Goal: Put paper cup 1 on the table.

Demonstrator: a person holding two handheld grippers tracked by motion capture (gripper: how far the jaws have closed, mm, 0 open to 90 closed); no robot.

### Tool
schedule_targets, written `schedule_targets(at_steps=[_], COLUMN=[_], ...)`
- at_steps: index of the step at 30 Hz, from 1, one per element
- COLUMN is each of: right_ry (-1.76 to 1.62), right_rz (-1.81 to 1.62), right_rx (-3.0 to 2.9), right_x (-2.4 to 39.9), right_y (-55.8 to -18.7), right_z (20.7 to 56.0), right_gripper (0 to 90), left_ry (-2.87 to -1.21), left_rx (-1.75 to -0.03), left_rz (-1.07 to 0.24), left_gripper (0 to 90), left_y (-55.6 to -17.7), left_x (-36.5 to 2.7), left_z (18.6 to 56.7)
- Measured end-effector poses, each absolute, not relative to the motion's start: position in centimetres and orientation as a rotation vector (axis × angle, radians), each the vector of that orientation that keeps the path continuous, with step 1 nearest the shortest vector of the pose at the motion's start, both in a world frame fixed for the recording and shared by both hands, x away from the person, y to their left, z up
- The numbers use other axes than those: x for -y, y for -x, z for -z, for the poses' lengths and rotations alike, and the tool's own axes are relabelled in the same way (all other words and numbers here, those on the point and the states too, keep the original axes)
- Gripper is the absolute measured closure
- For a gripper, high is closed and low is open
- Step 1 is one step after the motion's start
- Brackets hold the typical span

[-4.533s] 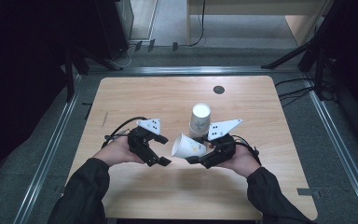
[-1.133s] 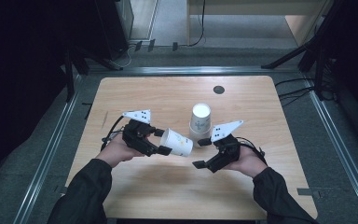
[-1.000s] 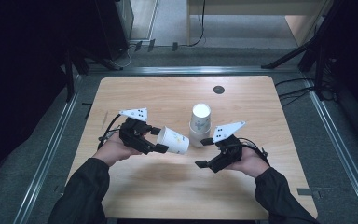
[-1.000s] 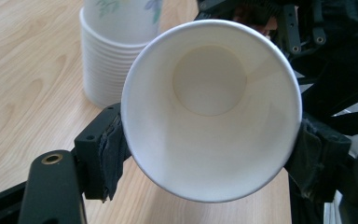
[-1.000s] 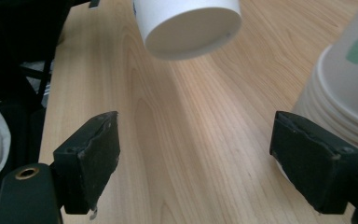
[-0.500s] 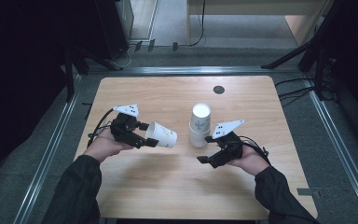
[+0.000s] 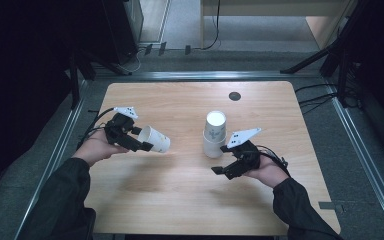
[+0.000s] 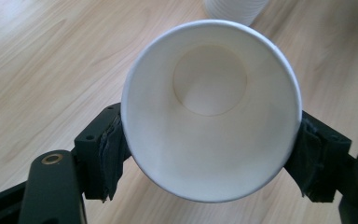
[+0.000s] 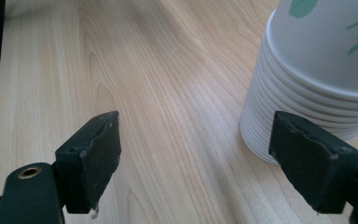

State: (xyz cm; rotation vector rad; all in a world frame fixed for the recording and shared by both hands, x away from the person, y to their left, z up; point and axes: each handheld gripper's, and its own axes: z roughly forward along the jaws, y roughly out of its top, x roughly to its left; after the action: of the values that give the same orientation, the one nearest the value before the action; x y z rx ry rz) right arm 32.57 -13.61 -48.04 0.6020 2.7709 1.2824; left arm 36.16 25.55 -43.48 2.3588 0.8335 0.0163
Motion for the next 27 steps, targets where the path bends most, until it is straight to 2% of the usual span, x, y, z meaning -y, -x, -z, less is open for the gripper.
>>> schedule_targets(at_steps=[12, 27], right_ry=[-0.602, -0.602], right_rz=[-1.278, -1.274], right_rx=[-2.774, -2.775], right_x=[13.6, 13.5], right_y=[-32.6, -32.6], right_z=[48.1, 48.1], right_gripper=[17.2, 17.2], left_ry=[-2.49, -2.633], left_rx=[-0.963, -1.178], left_rz=[-0.071, -0.098], left_gripper=[23.1, 23.0], left_y=[-38.5, -41.2], left_x=[-27.9, -29.0], left_z=[42.5, 44.2])
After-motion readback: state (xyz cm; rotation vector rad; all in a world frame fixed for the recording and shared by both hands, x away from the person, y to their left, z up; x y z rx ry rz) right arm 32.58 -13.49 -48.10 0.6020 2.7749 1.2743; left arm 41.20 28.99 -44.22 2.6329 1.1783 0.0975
